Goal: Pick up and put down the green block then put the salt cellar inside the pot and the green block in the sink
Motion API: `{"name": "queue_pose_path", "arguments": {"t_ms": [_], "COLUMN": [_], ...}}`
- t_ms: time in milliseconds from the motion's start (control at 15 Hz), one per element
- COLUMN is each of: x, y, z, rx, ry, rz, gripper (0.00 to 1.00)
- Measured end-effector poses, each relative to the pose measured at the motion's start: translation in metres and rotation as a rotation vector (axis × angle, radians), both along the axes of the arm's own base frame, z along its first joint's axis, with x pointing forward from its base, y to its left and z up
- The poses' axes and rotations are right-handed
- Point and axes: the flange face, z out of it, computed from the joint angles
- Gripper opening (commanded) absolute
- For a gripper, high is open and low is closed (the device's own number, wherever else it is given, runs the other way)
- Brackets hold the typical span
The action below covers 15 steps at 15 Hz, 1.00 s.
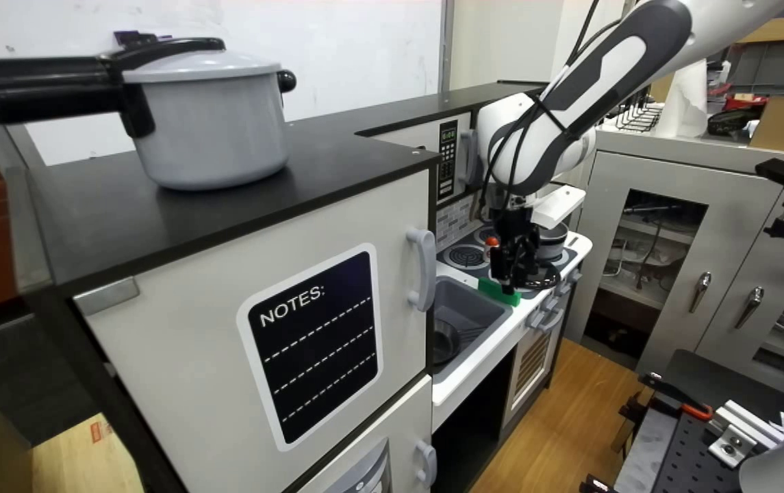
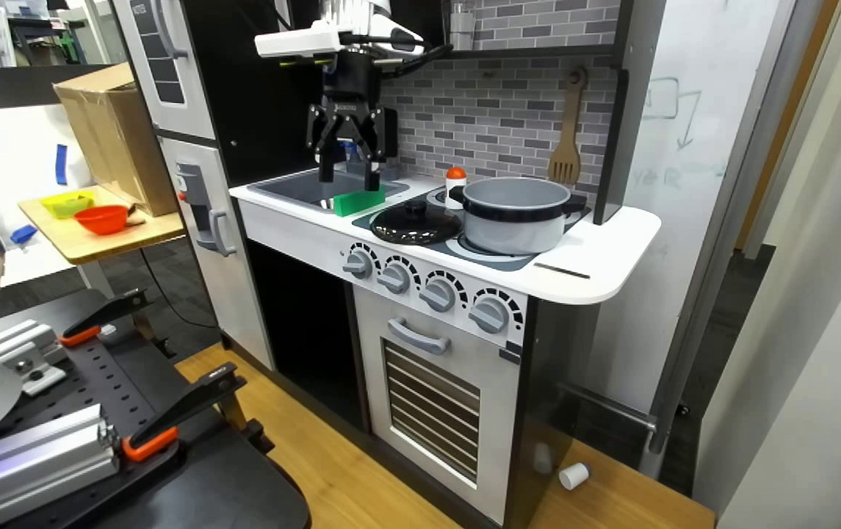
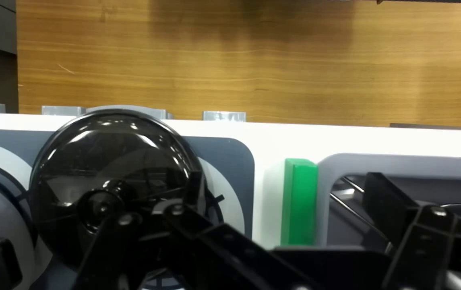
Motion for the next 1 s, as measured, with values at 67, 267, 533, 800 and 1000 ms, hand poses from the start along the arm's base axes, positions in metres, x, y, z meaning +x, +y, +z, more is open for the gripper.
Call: {"name": "queue_pose_path", "arguments": {"t_ms": [67,267,533,800,1000], "x": [0.0007,0.002,0.0023,0.0024,0.0023], "y": [-0.0016,-0.0025,-0.0011,-0.0009,0.0007], "z": [-0.003,-0.0048,-0.0048,-0.0042,0.0009], "rx": [0.0,0.003,0.01,0.011,0.011], "ry": [0.001,0.0,-0.001,-0.003,-0.013], "rz": [-0.003,-0.009,-0.016,-0.016,-0.014], "gripper": [1.0,1.0,1.0,1.0,0.87]}}
